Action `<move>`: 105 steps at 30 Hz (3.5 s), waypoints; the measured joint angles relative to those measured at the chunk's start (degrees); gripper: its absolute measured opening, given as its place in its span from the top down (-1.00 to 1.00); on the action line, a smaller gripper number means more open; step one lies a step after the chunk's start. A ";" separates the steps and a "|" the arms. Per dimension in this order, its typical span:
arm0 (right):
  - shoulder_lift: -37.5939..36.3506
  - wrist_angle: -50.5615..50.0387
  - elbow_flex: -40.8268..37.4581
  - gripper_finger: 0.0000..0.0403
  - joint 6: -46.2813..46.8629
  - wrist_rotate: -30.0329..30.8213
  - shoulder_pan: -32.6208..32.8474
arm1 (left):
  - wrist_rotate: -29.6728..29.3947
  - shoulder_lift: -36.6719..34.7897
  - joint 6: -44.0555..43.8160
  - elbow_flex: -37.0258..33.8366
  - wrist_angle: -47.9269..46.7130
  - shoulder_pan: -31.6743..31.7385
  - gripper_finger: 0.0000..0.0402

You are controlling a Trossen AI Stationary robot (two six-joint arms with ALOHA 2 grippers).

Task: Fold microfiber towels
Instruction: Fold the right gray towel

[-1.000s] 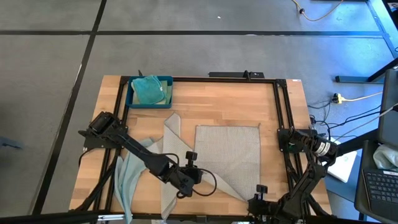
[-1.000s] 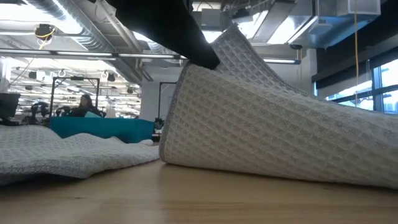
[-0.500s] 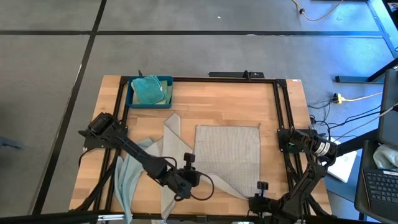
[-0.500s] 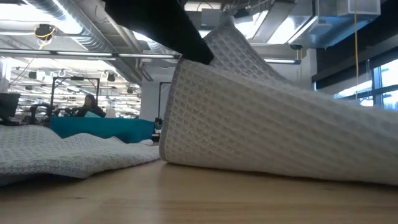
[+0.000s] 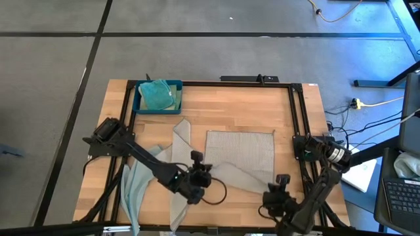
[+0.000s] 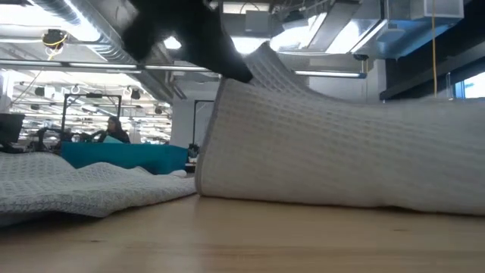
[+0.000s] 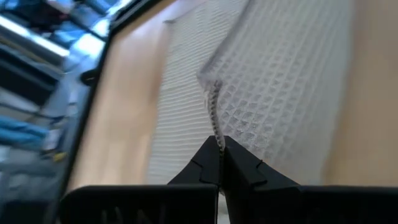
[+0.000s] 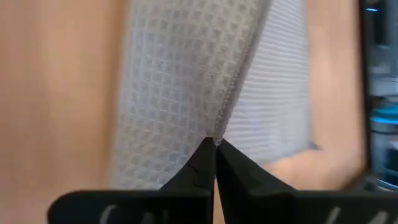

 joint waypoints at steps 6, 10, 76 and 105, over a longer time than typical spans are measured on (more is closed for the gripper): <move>-0.04 -4.57 -5.31 0.95 0.18 1.05 -4.85 | -2.35 -0.01 1.43 -2.54 0.25 4.68 1.00; -0.04 -4.98 -9.07 0.97 0.19 3.09 -9.49 | -2.31 0.00 0.49 -5.44 1.96 7.66 1.00; -0.13 -1.76 -25.39 0.28 0.47 20.52 -26.65 | 11.35 0.00 -0.51 -11.57 10.21 17.78 0.48; -5.08 50.32 -12.10 0.11 -33.95 12.66 -24.20 | 15.87 -16.09 7.34 -11.57 -2.93 -0.74 0.50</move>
